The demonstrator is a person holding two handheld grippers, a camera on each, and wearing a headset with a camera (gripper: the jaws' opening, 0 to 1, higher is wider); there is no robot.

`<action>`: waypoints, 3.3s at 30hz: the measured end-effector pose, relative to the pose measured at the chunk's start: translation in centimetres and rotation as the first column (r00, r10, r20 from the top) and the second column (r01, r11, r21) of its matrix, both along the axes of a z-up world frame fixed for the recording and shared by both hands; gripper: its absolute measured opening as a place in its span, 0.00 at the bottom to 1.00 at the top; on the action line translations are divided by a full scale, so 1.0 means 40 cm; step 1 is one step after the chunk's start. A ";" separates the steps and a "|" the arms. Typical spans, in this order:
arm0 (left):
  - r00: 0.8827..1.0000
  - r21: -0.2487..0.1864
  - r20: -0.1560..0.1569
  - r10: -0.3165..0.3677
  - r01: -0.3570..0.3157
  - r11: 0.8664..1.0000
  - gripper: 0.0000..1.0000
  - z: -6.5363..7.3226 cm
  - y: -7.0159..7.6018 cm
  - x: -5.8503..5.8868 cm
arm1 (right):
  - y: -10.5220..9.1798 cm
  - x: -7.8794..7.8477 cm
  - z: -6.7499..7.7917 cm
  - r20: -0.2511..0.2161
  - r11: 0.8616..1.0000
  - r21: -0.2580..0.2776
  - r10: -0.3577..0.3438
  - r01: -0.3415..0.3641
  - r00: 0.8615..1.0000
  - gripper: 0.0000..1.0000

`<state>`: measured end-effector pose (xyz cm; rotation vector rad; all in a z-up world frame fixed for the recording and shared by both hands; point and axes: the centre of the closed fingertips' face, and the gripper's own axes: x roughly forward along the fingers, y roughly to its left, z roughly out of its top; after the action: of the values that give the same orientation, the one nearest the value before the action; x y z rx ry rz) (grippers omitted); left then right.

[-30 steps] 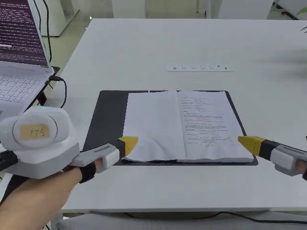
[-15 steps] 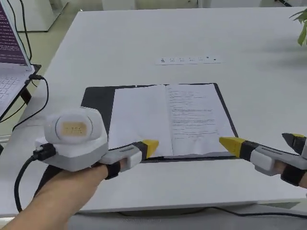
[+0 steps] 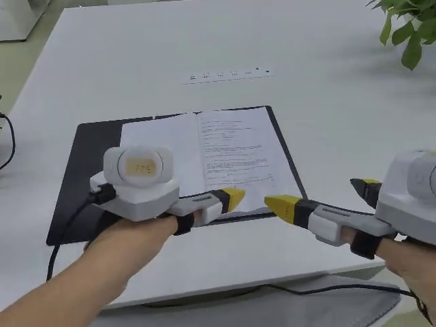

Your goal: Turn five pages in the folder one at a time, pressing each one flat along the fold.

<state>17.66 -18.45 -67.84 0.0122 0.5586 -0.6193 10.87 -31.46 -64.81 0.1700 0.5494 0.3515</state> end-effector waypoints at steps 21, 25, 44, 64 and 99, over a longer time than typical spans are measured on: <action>0.997 0.030 -0.046 -0.064 0.065 0.997 0.79 -0.166 -0.201 0.058 | -0.058 0.010 -0.045 -0.029 0.999 0.050 -0.010 0.011 1.000 0.95; 0.997 0.040 -0.059 -0.059 0.061 0.997 0.77 -0.196 -0.217 0.064 | -0.068 0.009 -0.056 -0.037 0.998 0.064 -0.014 0.017 0.999 0.95; 1.000 0.068 0.029 -0.007 0.005 0.998 0.65 -0.252 -0.262 0.093 | -0.068 0.003 -0.086 -0.052 0.995 0.103 -0.008 0.013 0.999 0.92; 0.988 0.019 0.156 -0.010 0.007 1.000 0.44 -0.257 -0.242 0.096 | -0.061 0.004 -0.117 -0.086 0.995 0.103 0.001 0.008 0.996 0.90; 0.991 -0.051 0.107 0.084 -0.079 0.996 0.04 -0.257 -0.194 0.124 | -0.021 0.122 -0.139 -0.083 0.986 0.163 0.033 -0.019 0.996 0.77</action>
<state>22.63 -26.23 -78.11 -0.0208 0.4365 -0.5482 15.74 -32.28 -70.37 0.3368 0.6082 0.4164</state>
